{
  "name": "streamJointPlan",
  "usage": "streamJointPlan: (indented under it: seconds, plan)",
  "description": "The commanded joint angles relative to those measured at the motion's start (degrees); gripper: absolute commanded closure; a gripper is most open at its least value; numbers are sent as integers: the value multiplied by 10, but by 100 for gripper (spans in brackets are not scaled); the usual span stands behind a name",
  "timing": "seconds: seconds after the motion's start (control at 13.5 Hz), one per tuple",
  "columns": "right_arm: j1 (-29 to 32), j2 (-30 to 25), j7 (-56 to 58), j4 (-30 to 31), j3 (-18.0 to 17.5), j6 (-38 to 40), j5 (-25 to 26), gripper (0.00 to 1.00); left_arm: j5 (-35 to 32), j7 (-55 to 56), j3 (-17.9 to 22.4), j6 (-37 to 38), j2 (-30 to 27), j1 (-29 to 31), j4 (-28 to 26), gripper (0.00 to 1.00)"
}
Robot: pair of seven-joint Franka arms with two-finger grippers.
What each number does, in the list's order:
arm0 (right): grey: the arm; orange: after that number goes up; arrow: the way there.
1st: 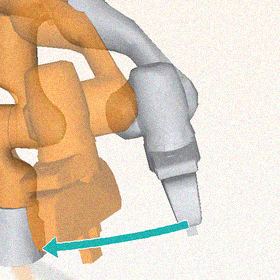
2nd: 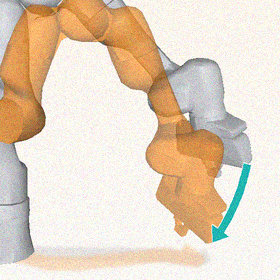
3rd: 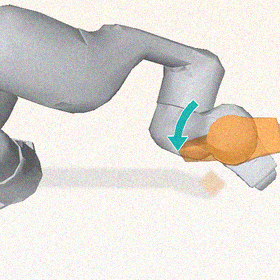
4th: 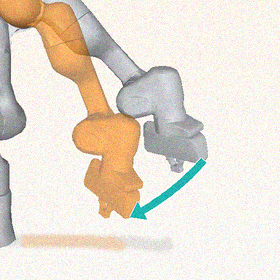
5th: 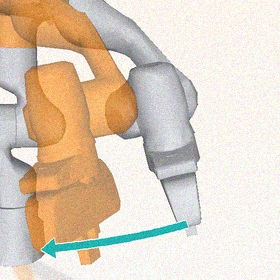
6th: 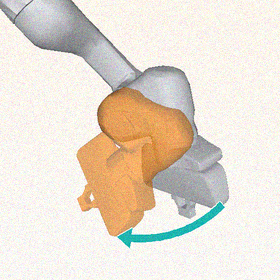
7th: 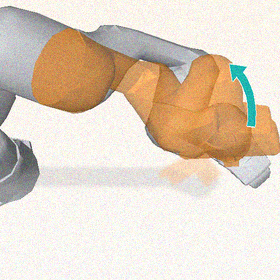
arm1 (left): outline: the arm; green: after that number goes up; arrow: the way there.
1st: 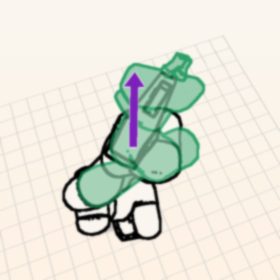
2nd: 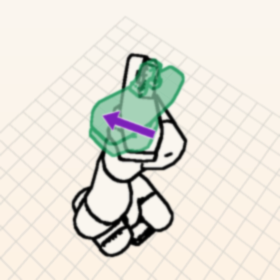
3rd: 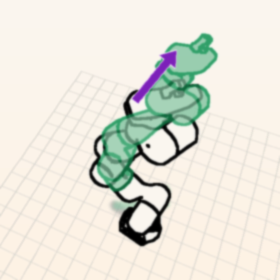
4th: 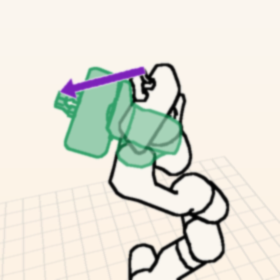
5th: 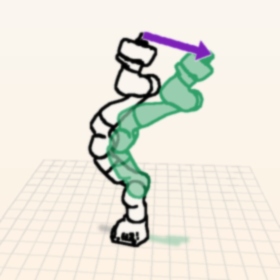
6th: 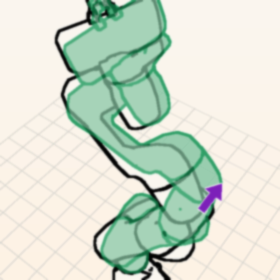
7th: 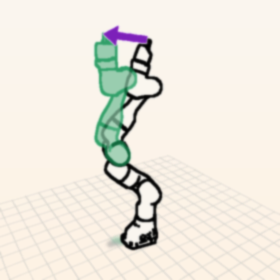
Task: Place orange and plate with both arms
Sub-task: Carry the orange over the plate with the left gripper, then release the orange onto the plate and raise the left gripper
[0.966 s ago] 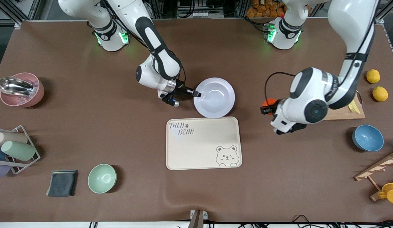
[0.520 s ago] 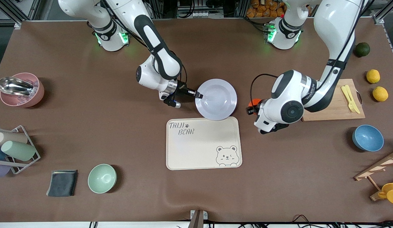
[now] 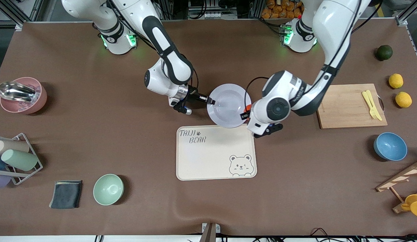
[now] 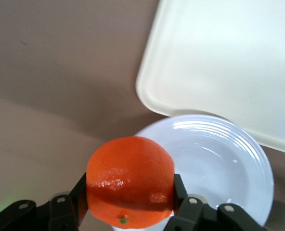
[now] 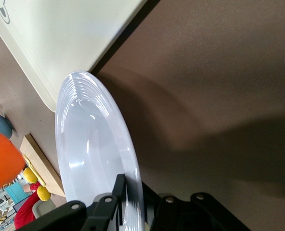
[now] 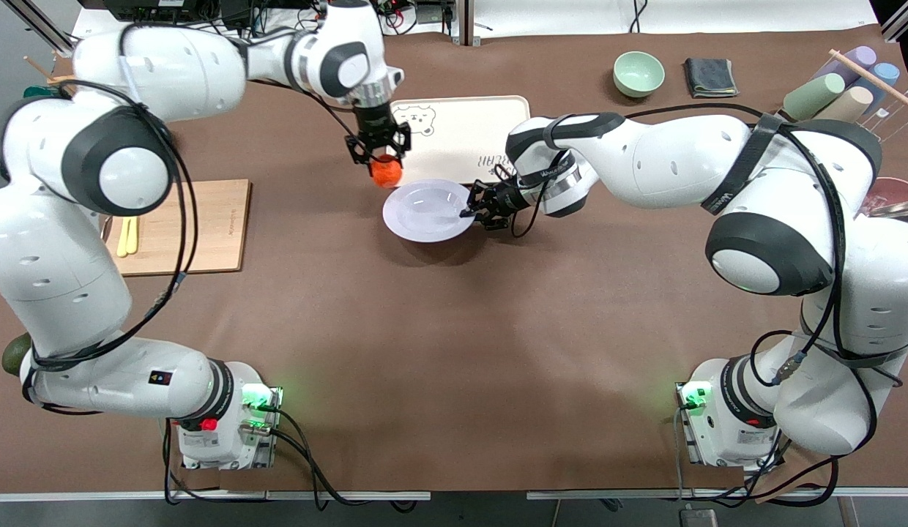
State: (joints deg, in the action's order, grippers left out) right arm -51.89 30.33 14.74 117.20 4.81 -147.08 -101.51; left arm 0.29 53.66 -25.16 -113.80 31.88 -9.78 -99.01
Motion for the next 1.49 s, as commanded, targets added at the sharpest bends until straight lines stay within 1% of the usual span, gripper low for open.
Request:
streamJointPlan:
  seconds: [0.0,0.22,0.3,0.37,0.45,0.52,0.89,1.04,1.11,1.26,1.34,1.41]
  plan:
    - [-2,8,6,3,0,-5,-15,100,6,44,5,-42,33,-33,14,100]
    - [-2,8,6,3,0,-5,-15,100,5,79,9,-69,50,-54,14,100]
    - [-2,8,6,3,0,-5,-15,100,1,88,9,-70,53,-55,14,85]
    - [-2,8,6,3,0,-5,-15,100,-6,88,9,-70,51,-53,13,61]
    - [-2,8,6,3,0,-5,-15,100,-8,88,9,-68,49,-49,13,15]
    - [-2,8,6,3,0,-5,-15,100,-8,89,9,-65,45,-48,13,0]
    - [-2,7,6,3,0,-5,-15,100,-8,88,12,-55,14,-40,15,0]
    - [-2,7,6,1,0,-5,-15,100,-23,88,13,-35,1,-38,30,0]
    - [-3,6,6,0,0,-5,-15,100,-43,87,13,-3,-7,-30,51,0]
    - [-3,3,6,-1,0,-5,-15,100,-92,85,13,70,-9,-21,115,0]
    - [-3,-3,6,-2,0,-5,-15,100,-110,82,13,97,-9,-19,146,0]
    - [-4,-11,6,-2,0,-6,-15,100,-126,81,13,110,-11,-14,166,0]
